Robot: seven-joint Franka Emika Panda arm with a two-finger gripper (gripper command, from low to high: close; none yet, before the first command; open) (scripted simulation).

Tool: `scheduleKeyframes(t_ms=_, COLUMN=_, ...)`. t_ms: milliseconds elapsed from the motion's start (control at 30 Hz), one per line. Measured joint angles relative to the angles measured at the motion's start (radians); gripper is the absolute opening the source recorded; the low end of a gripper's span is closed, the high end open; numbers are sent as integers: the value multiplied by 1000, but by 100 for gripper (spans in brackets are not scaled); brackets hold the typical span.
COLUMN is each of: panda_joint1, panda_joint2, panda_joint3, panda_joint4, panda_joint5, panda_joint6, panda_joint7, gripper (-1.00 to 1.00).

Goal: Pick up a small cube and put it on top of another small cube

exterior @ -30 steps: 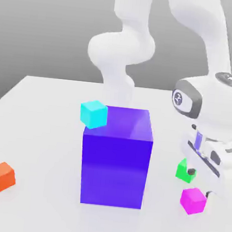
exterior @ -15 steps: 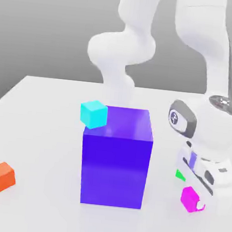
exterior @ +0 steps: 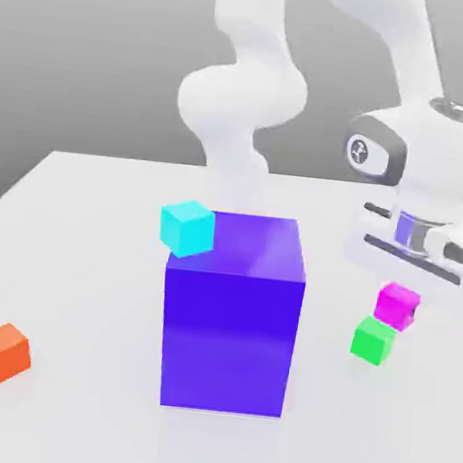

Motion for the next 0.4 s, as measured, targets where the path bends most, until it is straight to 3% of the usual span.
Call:
scheduleKeyframes(t_ms=100, panda_joint1=13, panda_joint2=-5, panda_joint3=12, panda_joint4=-35, panda_joint5=-33, panda_joint6=38, panda_joint7=-46, gripper=-100)
scheduleKeyframes(t_ms=300, panda_joint1=16, panda_joint2=193, panda_joint3=11, panda_joint4=-31, panda_joint5=-44, panda_joint6=233, panda_joint7=-49, gripper=-100)
scheduleKeyframes(t_ms=333, panda_joint1=16, panda_joint2=214, panda_joint3=10, panda_joint4=-30, panda_joint5=-47, panda_joint6=253, panda_joint7=-46, gripper=100)
scheduleKeyframes(t_ms=400, panda_joint1=15, panda_joint2=214, panda_joint3=10, panda_joint4=-30, panda_joint5=-47, panda_joint6=253, panda_joint7=-46, gripper=100)
